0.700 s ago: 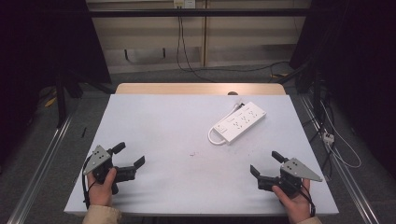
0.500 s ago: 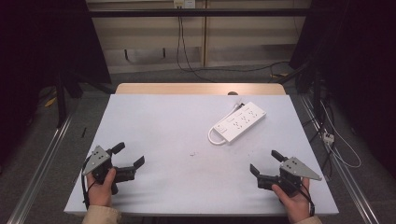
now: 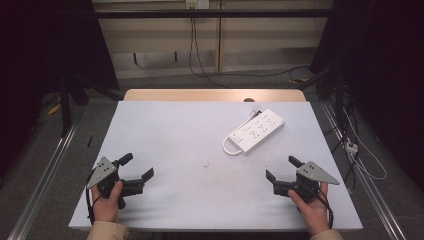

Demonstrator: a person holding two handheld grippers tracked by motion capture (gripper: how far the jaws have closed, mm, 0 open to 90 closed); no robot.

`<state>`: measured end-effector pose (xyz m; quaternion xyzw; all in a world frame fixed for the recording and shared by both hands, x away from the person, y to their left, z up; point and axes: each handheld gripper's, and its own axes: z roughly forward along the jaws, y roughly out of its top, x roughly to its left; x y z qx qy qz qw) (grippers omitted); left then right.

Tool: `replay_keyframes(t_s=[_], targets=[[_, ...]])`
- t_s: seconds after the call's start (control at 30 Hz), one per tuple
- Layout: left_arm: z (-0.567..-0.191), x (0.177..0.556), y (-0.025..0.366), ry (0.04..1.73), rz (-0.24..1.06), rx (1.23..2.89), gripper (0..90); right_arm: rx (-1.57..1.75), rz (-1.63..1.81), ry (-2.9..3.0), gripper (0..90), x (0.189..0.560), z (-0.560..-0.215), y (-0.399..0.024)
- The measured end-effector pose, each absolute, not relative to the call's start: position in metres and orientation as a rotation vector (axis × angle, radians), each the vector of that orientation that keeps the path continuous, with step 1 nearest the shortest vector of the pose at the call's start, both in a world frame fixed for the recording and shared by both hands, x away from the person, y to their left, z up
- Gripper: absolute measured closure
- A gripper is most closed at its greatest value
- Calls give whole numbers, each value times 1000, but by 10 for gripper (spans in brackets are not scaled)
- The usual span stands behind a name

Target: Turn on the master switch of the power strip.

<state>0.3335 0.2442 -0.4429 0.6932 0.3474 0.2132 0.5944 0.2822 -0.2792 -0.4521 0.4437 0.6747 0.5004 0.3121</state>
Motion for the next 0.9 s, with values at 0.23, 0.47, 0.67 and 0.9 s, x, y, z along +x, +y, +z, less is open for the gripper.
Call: replay_keyframes(t_s=[0.23,0.47,0.67,0.9], targets=[[-443,334,243,803,490,1614,22,1177,1318,1790,46,291,-452,-278],[-443,333,243,803,482,1605,22,1171,1320,1799,48,302,-452,-272],[-443,333,242,801,479,1603,22,1163,1321,1806,51,310,-451,-267],[-443,334,242,800,478,1605,22,1158,1328,1807,55,318,-450,-263]])
